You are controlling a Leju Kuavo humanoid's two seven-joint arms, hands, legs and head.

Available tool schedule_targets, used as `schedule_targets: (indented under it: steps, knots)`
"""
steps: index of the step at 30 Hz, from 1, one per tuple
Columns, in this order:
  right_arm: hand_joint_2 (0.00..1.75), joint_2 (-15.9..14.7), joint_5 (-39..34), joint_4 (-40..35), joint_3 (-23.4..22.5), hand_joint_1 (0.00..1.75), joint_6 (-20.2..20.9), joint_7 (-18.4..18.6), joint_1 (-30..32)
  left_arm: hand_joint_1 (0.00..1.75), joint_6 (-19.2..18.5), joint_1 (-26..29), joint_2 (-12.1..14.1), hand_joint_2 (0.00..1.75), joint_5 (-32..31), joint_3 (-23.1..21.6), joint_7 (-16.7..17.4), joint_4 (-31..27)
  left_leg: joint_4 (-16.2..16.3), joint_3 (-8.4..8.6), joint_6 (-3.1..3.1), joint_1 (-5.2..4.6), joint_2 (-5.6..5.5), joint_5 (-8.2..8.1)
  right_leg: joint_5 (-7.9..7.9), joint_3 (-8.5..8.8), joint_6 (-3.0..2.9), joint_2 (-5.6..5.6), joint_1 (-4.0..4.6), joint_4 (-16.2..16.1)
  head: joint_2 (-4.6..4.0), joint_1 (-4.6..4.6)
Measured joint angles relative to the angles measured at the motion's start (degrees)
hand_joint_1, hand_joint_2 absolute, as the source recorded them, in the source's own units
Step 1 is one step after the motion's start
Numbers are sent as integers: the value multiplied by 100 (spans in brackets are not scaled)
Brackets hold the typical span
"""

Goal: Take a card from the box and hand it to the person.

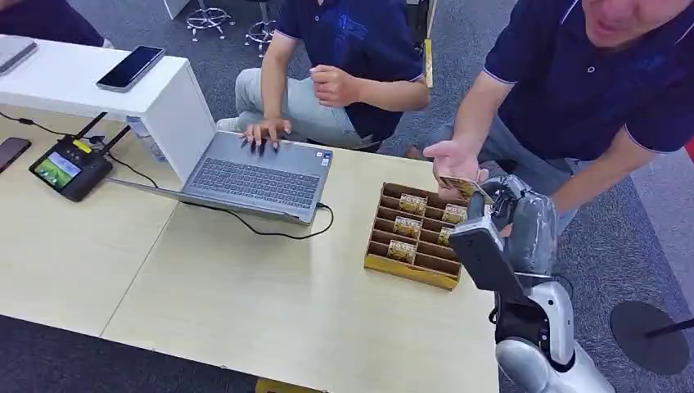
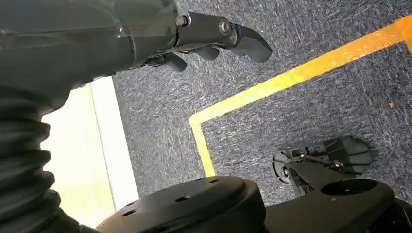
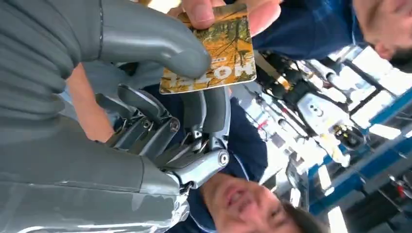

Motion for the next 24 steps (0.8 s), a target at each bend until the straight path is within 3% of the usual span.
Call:
schedule_targets:
  steps: [2, 3, 7, 13, 15, 17, 20, 23, 24]
  knots:
    - [175, 37, 13, 91, 11, 0, 0, -4, 17, 0, 30, 1, -2, 175, 0, 0, 0, 0, 0, 0, 0, 0, 0, 0, 0, 0, 0, 0, 0, 0, 0, 0]
    - [175, 48, 13, 129, 13, 0, 2, -4, 22, 0, 39, 0, -2, 0, 2, 0, 4, 0, 0, -1, 0, 0, 0, 0, 0, -1, 0, 0, 0, 0, 0, 0]
    - [175, 87, -31, 232, 17, 0, -4, 11, 67, 0, 44, 43, 0, 0, 0, -9, 66, 0, 1, -1, 0, 0, 0, -1, 0, -4, 0, 1, 0, -1, 0, 0]
    - [175, 107, -825, 280, 20, 0, -286, -286, 163, 0, 42, 66, 13, 0, 30, -17, 151, 17, 1, 0, 0, 0, -1, 0, -1, -5, 0, 1, 0, -1, 0, 0]
    - [175, 109, -1457, 275, 4, 0, -350, -593, 260, 0, 17, 85, 17, 0, 120, -17, 100, 20, 1, 1, 0, 0, -1, 0, -1, -5, 0, 0, 0, -1, 0, -2]
    - [175, 107, -2391, 247, -50, 0, -332, -1136, 416, 0, -50, 109, 20, 0, 225, -17, -31, 20, 2, 1, 0, 0, -1, 0, -1, -5, 0, 0, 0, -2, 0, -2]
    - [175, 35, -3933, 48, -225, 0, -44, -1984, 788, 0, -79, 138, 24, 0, 319, -11, -87, 24, 2, -2, 0, 0, -1, -1, -1, -7, 0, 0, 0, -3, 0, 0]
    - [175, -55, -4674, -129, -400, 0, 269, -2383, 1099, 0, -111, 161, 33, 0, 334, -7, -85, 35, 2, -3, -1, -1, 0, -3, -1, -12, 0, 4, 0, -3, 0, 0]
    - [0, -85, -4888, -173, -446, 0, 385, -2475, 1198, 0, -112, 160, 35, 0, 337, -7, -76, 37, 2, -1, -1, -1, 1, -4, -1, -13, 0, 6, 0, -4, 0, -2]
